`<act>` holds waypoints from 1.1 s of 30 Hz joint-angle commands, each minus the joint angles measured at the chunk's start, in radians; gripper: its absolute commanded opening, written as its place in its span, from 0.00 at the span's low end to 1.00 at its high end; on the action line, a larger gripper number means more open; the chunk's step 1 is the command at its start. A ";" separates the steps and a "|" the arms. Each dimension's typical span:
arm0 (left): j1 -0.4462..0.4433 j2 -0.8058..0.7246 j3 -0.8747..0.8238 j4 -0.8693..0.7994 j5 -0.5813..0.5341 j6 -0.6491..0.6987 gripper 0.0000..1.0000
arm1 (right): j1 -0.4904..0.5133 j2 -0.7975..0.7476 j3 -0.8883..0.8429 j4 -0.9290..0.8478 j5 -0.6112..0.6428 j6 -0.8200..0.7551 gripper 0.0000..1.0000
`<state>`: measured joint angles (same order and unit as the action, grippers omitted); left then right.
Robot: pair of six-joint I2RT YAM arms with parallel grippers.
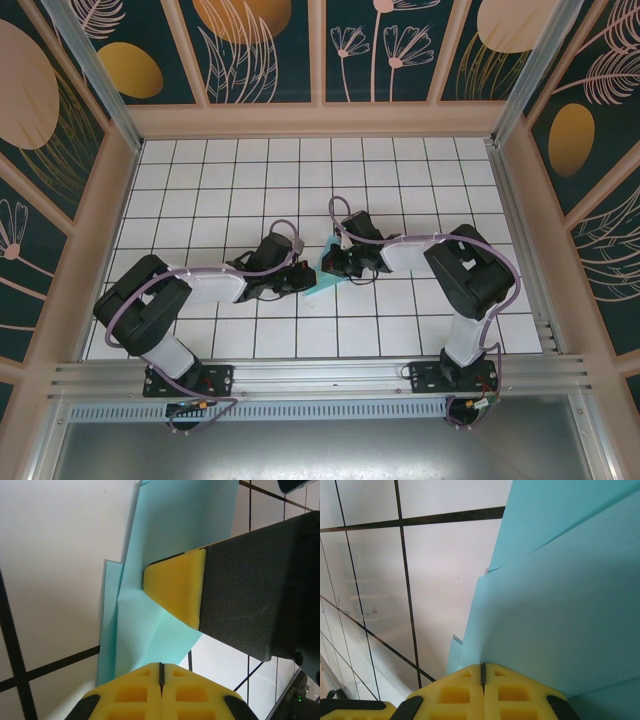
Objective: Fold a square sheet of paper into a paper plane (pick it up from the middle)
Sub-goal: Fourth fold the wing at the center of the table.
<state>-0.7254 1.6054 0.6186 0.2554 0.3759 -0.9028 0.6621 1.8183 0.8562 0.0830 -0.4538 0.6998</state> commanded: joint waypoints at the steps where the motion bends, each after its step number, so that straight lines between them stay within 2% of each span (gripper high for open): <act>1: 0.004 0.016 -0.021 -0.015 0.027 -0.017 0.07 | -0.010 0.065 -0.046 -0.095 0.096 0.010 0.02; 16: 0.002 0.057 -0.073 -0.058 0.034 -0.040 0.07 | -0.009 0.074 -0.042 -0.118 0.110 0.012 0.02; 20: 0.003 0.017 -0.071 -0.077 0.015 -0.028 0.08 | -0.009 0.076 -0.042 -0.117 0.109 0.013 0.02; 25: 0.004 -0.050 -0.024 -0.004 0.014 -0.023 0.12 | -0.009 0.078 -0.044 -0.116 0.110 0.013 0.02; 33: 0.003 0.078 0.095 -0.055 -0.011 0.020 0.10 | -0.007 0.087 -0.051 -0.107 0.106 0.020 0.02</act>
<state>-0.7246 1.6375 0.6865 0.2459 0.3843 -0.9146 0.6617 1.8217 0.8562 0.0837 -0.4541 0.7136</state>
